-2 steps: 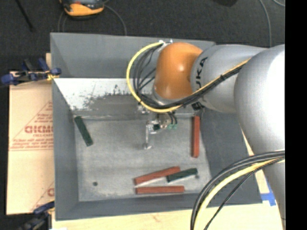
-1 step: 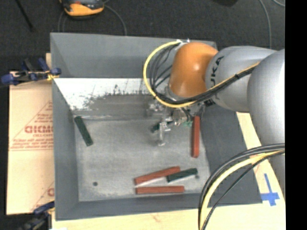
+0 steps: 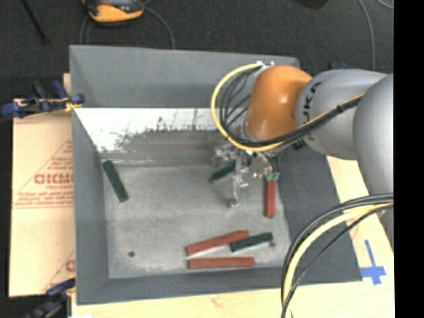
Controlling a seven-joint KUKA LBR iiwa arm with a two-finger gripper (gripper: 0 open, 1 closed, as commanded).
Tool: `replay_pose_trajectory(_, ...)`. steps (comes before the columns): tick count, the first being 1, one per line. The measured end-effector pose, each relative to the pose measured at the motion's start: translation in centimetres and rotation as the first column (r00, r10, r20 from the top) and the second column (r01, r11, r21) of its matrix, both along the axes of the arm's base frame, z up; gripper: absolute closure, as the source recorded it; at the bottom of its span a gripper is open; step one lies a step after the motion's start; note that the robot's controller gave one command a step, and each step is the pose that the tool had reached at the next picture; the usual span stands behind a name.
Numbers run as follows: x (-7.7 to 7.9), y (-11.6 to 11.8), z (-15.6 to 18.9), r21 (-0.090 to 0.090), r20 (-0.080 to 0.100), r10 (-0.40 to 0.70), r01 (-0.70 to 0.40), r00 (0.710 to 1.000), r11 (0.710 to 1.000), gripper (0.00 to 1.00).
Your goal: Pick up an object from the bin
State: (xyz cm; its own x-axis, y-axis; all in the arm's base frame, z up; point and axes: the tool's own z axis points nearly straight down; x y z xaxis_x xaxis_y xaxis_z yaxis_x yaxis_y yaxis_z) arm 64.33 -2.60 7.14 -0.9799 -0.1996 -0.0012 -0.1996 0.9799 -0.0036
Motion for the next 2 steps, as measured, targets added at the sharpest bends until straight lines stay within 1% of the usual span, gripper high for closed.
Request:
replay_pose_trajectory(1,0.55,-2.71,0.02,0.003,0.006,0.091,-0.091,0.996,0.996,1.0)
replay_pose_trajectory(2,0.55,-2.69,0.02,0.004,0.006,0.09,-0.09,0.996,0.996,1.0)
